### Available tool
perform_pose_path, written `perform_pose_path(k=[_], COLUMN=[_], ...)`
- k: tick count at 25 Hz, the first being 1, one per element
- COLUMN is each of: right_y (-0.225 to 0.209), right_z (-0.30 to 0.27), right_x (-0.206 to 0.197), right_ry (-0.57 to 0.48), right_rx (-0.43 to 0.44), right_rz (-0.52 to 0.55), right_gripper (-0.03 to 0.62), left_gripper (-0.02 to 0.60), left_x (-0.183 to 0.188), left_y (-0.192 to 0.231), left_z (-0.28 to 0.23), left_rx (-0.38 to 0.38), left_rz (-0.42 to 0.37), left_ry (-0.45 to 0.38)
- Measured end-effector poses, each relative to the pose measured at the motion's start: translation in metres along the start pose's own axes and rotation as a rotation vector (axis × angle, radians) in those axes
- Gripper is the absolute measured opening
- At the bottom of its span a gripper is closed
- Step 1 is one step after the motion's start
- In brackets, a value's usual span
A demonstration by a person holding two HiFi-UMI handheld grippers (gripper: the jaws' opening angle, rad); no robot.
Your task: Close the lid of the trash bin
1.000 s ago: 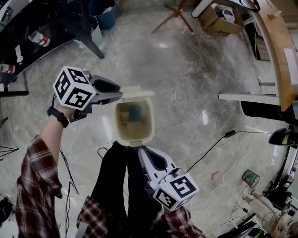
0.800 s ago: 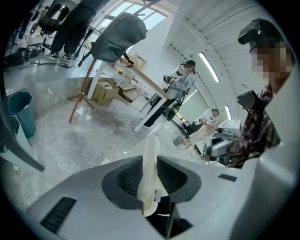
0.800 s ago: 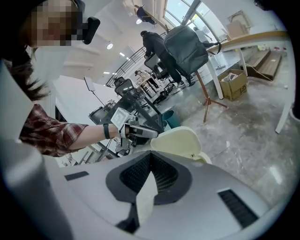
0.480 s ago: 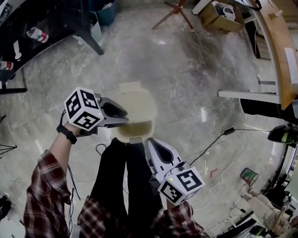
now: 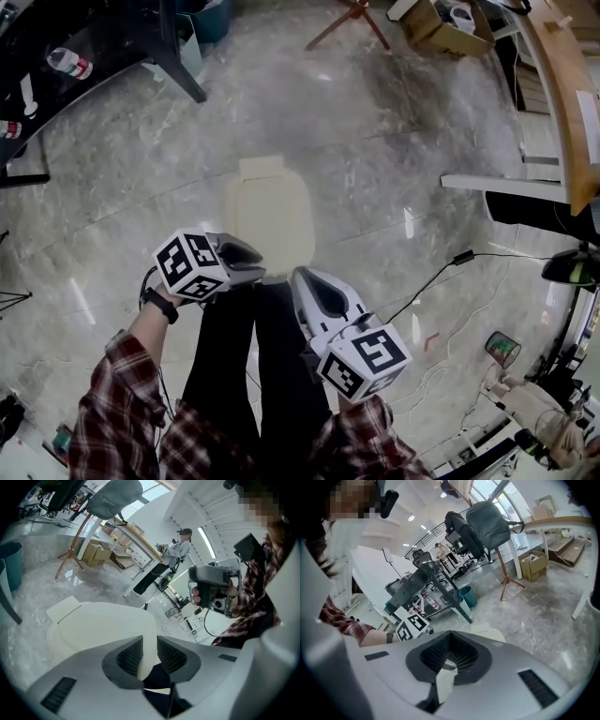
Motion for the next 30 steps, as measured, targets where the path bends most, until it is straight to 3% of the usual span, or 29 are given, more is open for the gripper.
perform_pose_path(k=[5,11,16,22,30], right_y=[-0.011,-0.023,-0.034,-0.039,-0.046], right_z=[-0.02,-0.035,-0.045,-0.055,-0.068], right_x=[-0.021,-0.044,-0.056,-0.075,-0.092], right_ry=[0.052,0.09,0.096,0.114,0.134], right_rx=[-0.007,-0.008,-0.005,0.004,0.006], right_rz=[-0.02,-0.074,-0.104,-0.138,-0.171], right_gripper=[0.012,0.012,0.012,0.012,0.012], left_gripper=[0.103,0.103,0.06,0.058,0.012], left_x=[-0.016,-0.038,-0.048,-0.056,-0.062], left_y=[0.01,0.028,0.044,0.055,0.063], left_z=[-0.025,-0.055,-0.072,-0.088,-0.103], left_rx=[0.024,0.093,0.14,0.148,0.182], left_rz=[0.049,0.09,0.089,0.13,0.091], left_ry=[-0.046,-0.038,-0.01,0.033,0.085])
Point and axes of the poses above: the fingertips, and each gripper's own axes: z backward along the fingers, y to its left, x out of its top, the point moved 2 cm from there along z, backward along the fingers, and after that the axes turned 13 degrees about y, right-handed, at the moved point
